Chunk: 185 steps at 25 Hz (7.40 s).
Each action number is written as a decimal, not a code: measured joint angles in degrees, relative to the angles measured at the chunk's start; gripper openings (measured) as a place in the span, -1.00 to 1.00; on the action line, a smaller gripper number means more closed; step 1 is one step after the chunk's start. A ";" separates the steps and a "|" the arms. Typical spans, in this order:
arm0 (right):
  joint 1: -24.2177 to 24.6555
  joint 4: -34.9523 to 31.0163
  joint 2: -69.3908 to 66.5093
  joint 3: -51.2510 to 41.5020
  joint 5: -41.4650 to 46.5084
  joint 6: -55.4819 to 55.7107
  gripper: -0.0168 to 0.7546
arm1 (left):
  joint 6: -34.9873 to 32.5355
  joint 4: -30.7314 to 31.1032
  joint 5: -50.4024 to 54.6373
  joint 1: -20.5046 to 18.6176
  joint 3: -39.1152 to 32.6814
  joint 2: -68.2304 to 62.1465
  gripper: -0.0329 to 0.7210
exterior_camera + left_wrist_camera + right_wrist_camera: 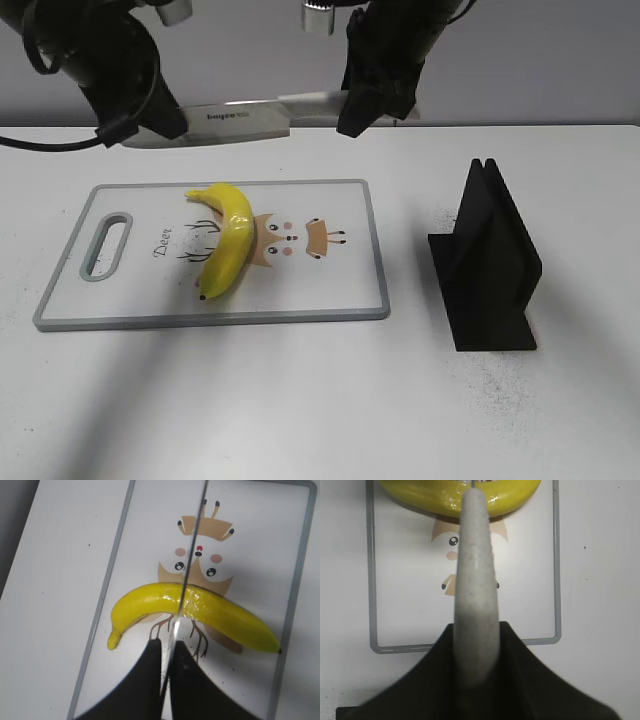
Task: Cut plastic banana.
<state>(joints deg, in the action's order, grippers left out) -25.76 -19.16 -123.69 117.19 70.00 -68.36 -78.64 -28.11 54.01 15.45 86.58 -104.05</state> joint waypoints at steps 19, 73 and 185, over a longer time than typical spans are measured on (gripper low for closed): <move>-0.06 -0.17 2.30 -0.27 0.33 4.73 -0.54 | 5.44 -4.28 -7.22 -0.93 0.00 6.04 0.84; -0.06 23.72 43.40 -58.16 -20.45 95.19 -0.54 | 70.23 25.03 0.37 -9.30 -58.05 72.52 0.63; 0.17 24.08 123.90 -88.22 -9.91 73.03 0.50 | 70.66 24.94 8.21 -9.30 -59.83 95.62 0.48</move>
<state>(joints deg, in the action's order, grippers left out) -25.59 4.93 0.21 28.97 60.08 4.67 -7.98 -3.17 62.23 6.16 26.75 -8.43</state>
